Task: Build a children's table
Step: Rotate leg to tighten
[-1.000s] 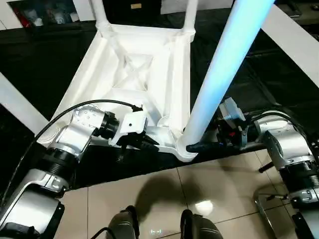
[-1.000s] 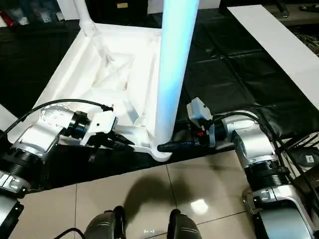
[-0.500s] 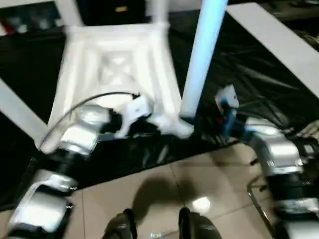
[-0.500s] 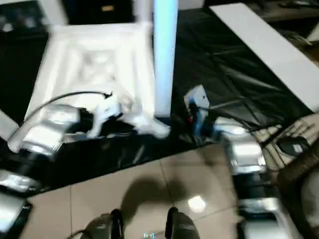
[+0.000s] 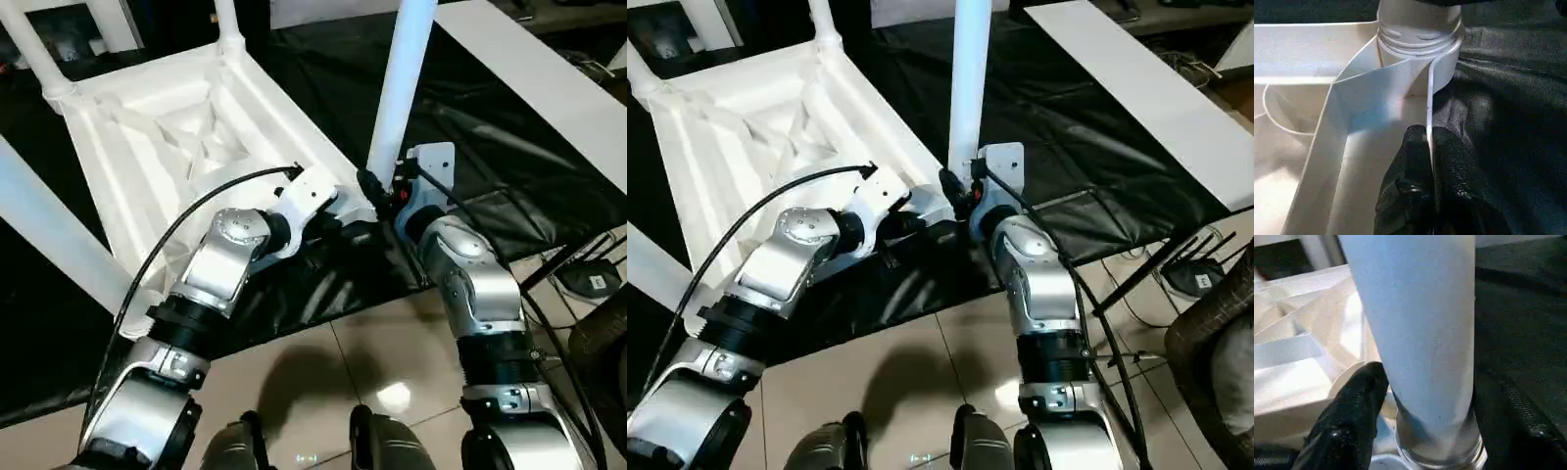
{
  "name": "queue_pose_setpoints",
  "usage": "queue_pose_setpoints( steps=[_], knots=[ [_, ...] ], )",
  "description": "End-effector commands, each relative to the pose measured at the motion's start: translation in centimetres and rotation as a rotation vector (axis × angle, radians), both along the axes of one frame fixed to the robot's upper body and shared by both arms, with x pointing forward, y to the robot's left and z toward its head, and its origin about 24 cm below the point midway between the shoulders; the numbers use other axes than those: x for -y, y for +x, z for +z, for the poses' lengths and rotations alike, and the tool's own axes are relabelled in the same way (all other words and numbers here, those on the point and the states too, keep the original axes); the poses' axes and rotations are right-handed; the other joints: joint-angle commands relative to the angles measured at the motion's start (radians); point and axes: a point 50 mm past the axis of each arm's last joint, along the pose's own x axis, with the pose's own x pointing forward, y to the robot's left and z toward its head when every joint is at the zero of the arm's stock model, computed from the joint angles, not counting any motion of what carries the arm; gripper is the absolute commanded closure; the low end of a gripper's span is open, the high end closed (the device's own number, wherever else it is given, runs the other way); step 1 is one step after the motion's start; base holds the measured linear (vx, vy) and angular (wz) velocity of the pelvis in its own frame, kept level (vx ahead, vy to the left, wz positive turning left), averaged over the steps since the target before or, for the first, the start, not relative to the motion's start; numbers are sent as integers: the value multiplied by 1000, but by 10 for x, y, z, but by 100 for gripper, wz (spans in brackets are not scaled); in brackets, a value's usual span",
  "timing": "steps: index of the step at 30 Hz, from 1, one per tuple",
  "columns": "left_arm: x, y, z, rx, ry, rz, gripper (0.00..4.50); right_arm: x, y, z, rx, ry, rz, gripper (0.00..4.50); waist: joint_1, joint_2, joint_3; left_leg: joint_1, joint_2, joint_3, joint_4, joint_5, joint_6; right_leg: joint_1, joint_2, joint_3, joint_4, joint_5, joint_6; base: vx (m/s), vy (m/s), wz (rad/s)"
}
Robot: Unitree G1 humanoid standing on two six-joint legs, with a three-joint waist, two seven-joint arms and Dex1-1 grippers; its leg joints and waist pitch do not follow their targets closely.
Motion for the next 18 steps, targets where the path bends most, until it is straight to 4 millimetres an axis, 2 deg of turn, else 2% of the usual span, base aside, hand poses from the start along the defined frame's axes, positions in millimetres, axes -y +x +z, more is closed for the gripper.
queue_pose_setpoints(
  steps=[1,3,4,6,7,8,10,12,14,16,17,18],
  knots=[
    [2,-5,0,22,4,-65,450,-16,-11,-16,-38,-1,192,136,9,-2,-90,16,38,-13,-59,-276,74,62,-51,44,-71,-309,-198,0,0,0],
    [-2,-6,-1,24,15,-76,450,-13,-13,-15,-15,-4,222,128,10,-5,-93,14,37,-11,-55,-255,84,66,-51,45,-67,-275,-211,0,0,0],
    [-11,-8,-5,3,46,-106,450,0,-16,-15,3,-47,276,113,14,-4,-95,15,38,-10,-52,-238,94,69,-51,44,-66,-250,-220,0,0,0],
    [-18,-9,-7,-11,67,-132,450,9,-17,-17,-3,-81,306,113,15,-4,-96,11,37,-11,-51,-218,104,73,-50,43,-61,-231,-228,0,0,0],
    [-23,-11,-8,-11,80,-166,450,15,-20,-17,11,-116,365,113,17,-5,-101,14,37,-11,-48,-204,111,75,-49,42,-60,-213,-236,0,0,0],
    [-25,-12,-9,-9,87,-188,450,18,-22,-16,22,-136,406,113,18,-2,-100,14,40,-10,-46,-196,118,74,-50,43,-57,-194,-246,0,0,0],
    [-29,-14,-10,-9,84,-235,450,24,-25,-14,45,-154,488,113,18,-7,-101,14,40,-9,-44,-190,126,74,-49,43,-54,-185,-259,0,0,0],
    [-31,-15,-10,-8,81,-260,450,27,-25,-13,57,-161,513,113,21,-5,-100,17,42,-9,-45,-198,126,73,-50,41,-55,-207,-263,0,0,0],
    [-38,-18,-12,-13,120,-323,450,35,-27,-9,83,-198,597,113,22,-8,-99,18,44,-10,-45,-209,124,70,-50,42,-56,-229,-260,0,0,0],
    [-40,-20,-13,-19,131,-351,450,38,-28,-8,90,-208,631,113,25,-7,-99,20,45,-10,-45,-219,123,71,-51,42,-57,-240,-259,0,0,0],
    [-43,-22,-13,-18,144,-404,450,41,-29,-7,99,-223,674,113,25,-11,-96,21,46,-9,-47,-230,121,68,-51,42,-60,-258,-258,0,0,0],
    [-47,-24,-14,-31,165,-443,450,45,-29,-5,106,-242,724,113,27,-10,-98,22,47,-11,-46,-232,118,69,-52,42,-57,-262,-257,0,0,0]
  ],
)
